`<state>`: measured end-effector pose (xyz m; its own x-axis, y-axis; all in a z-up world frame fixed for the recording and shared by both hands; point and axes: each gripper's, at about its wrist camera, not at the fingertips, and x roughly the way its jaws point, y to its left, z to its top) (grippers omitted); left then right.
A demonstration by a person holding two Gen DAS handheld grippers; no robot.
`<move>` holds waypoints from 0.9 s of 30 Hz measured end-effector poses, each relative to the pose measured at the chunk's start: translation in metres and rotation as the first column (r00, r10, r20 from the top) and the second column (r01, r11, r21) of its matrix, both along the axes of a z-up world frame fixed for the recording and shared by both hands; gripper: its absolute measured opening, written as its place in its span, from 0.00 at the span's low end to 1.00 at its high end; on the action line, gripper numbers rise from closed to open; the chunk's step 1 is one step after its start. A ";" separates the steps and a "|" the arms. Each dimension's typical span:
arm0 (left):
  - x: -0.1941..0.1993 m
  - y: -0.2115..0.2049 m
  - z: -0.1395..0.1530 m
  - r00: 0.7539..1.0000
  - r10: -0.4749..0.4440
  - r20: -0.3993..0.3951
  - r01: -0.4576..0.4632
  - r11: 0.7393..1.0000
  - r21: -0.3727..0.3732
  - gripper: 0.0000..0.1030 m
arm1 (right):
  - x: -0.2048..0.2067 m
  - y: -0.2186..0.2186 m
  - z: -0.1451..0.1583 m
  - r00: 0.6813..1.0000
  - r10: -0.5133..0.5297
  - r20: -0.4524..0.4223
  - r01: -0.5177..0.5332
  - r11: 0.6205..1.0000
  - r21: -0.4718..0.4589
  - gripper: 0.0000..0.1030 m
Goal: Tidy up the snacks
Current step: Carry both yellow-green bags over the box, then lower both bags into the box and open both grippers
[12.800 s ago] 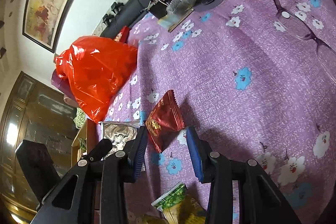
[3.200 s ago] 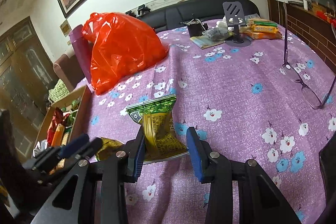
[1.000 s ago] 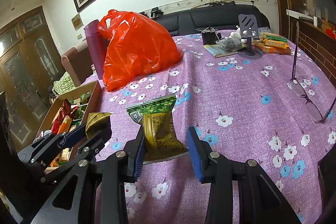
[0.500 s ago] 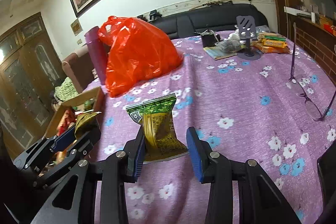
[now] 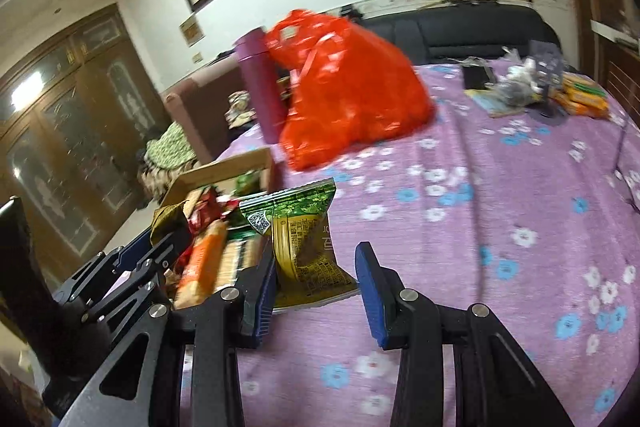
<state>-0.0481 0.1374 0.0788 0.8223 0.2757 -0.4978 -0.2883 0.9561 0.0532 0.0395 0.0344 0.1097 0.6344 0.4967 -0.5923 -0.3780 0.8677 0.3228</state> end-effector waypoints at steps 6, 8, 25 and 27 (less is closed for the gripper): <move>-0.008 0.047 -0.016 0.992 0.111 -0.052 -0.114 0.992 -0.059 0.29 | 0.005 0.051 -0.002 0.996 0.088 -0.028 -0.089 0.996 -0.006 0.41; -0.008 0.054 -0.019 0.993 0.100 -0.054 -0.105 0.990 -0.089 0.29 | 0.007 0.066 -0.005 0.992 0.113 -0.048 -0.114 0.994 -0.004 0.41; -0.007 0.053 -0.022 0.996 0.084 -0.041 -0.087 0.993 -0.079 0.29 | 0.037 0.118 -0.033 0.979 0.152 -0.137 -0.157 0.987 -0.025 0.41; -0.007 0.053 -0.023 0.996 0.083 -0.041 -0.087 0.993 -0.080 0.29 | 0.039 0.122 -0.034 0.978 0.153 -0.139 -0.158 0.987 -0.024 0.41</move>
